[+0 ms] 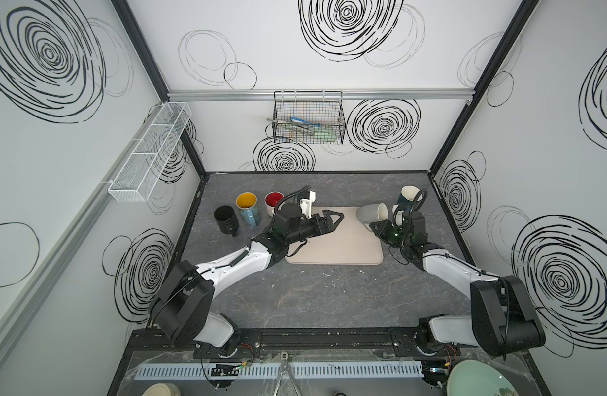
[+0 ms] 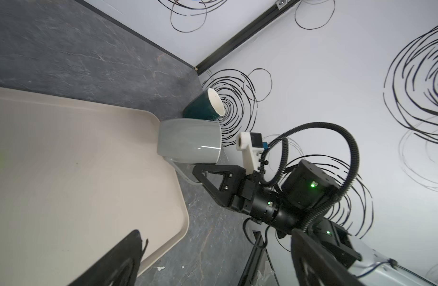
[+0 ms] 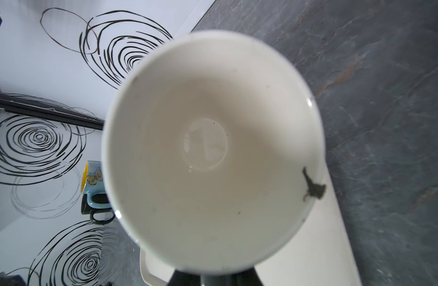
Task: Turn the mug right side up
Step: Place the mug at the top-right of the table.
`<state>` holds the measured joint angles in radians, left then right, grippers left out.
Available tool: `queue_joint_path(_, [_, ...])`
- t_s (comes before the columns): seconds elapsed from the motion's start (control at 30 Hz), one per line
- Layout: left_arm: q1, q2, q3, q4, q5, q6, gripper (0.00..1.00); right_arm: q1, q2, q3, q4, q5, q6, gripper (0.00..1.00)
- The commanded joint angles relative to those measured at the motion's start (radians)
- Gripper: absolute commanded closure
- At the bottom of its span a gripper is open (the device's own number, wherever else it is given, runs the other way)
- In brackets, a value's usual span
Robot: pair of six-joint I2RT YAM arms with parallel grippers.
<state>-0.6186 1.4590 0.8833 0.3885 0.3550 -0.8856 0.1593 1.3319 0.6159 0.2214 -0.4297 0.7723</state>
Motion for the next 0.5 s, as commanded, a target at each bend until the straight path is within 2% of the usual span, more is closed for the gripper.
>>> queue_joint_path(0.0, [0.024, -0.037, -0.024, -0.069, -0.047, 0.099, 0.04, -0.005, -0.051, 0.092, -0.023, 0.080, -0.065, 1.00])
queue_joint_path(0.17, [0.030, -0.088, -0.041, -0.131, -0.116, 0.173, 0.04, -0.003, -0.047, 0.181, -0.156, 0.196, -0.140, 1.00])
queue_joint_path(0.47, [-0.013, -0.219, -0.116, -0.206, -0.355, 0.323, 0.04, -0.004, -0.071, 0.260, -0.296, 0.352, -0.236, 1.00])
